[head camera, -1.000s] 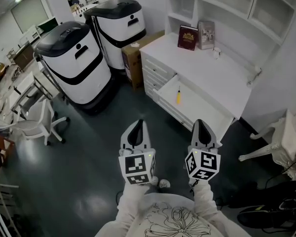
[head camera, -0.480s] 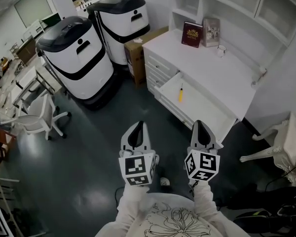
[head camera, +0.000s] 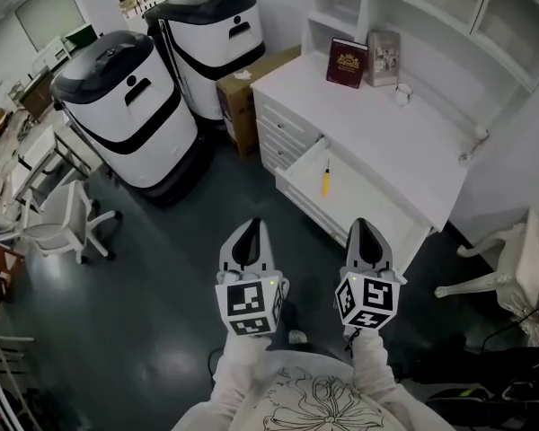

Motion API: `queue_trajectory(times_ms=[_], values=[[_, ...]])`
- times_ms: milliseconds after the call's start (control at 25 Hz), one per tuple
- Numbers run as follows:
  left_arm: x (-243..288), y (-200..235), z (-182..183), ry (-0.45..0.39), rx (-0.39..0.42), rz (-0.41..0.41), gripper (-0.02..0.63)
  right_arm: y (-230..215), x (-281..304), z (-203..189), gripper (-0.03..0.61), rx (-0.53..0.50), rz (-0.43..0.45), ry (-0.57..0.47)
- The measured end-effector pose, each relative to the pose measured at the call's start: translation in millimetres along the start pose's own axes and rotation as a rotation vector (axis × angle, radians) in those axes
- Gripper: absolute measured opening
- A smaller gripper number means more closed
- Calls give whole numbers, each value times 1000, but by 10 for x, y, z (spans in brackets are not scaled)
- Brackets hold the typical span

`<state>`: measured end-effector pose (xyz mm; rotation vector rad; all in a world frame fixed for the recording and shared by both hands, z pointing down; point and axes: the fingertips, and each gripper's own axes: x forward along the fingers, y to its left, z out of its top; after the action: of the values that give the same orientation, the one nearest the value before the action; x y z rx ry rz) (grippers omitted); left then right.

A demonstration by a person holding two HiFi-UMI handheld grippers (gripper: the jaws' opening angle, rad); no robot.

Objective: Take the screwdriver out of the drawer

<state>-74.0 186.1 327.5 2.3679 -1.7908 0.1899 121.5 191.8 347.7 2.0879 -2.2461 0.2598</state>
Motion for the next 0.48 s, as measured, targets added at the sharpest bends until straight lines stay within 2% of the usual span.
queue_trajectory(times_ms=[480], values=[[1349, 342, 355, -6, 8, -64, 8, -90, 1292, 228, 3, 2, -55, 2]])
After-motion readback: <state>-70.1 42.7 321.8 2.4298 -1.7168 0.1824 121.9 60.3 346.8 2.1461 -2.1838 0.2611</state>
